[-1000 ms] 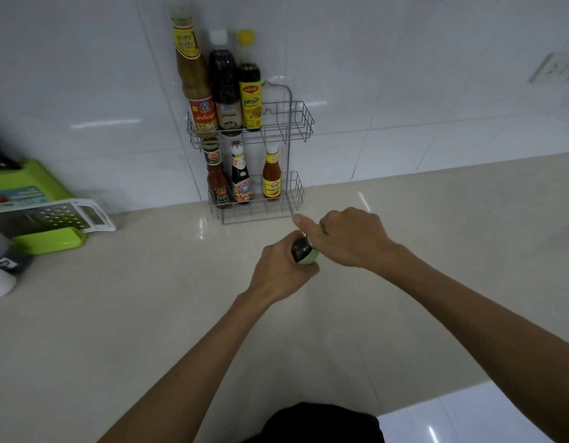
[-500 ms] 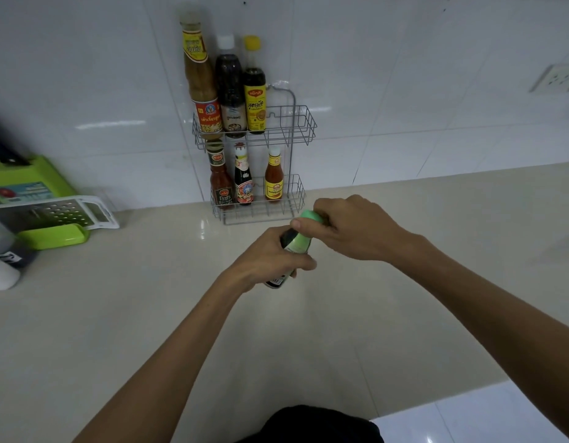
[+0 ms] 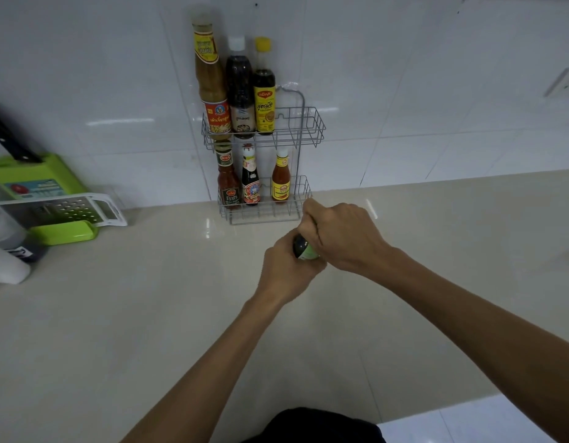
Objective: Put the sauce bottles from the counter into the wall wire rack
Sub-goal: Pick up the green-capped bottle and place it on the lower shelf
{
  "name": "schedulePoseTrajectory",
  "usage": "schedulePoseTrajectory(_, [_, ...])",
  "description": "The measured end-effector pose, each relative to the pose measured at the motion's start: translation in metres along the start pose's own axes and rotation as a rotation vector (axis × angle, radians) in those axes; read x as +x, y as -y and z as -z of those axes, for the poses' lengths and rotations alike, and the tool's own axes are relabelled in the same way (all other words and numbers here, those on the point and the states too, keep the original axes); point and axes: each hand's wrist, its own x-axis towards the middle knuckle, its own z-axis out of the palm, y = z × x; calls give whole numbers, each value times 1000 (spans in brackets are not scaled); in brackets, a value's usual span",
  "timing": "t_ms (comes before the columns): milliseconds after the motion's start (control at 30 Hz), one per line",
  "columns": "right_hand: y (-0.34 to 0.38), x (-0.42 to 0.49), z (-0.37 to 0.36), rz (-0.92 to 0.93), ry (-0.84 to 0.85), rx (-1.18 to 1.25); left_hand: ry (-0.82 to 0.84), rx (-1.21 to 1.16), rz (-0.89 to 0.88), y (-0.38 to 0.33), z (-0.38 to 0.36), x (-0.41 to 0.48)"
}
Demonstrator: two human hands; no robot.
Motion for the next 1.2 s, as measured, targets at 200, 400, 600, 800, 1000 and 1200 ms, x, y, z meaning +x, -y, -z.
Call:
schedulePoseTrajectory(200, [-14, 23, 0, -149, 294, 323, 316, 4, 138, 13, 31, 26])
schedulePoseTrajectory(400, [-17, 45, 1, -171, 263, 466, 423, -50, 23, 23, 74, 48])
schedulePoseTrajectory(600, [-21, 66, -16, -255, 197, 516, 110, -98, -104, 28, 69, 78])
schedulePoseTrajectory(800, [-28, 93, -38, -243, 232, 565, -14, 81, -190, 40, 72, 111])
schedulePoseTrajectory(1000, [-31, 116, -64, -242, 200, 610, -16, 263, -282, 53, 87, 151])
schedulePoseTrajectory(1200, [-39, 141, -107, -387, 32, 533, -90, 317, -288, 67, 84, 196])
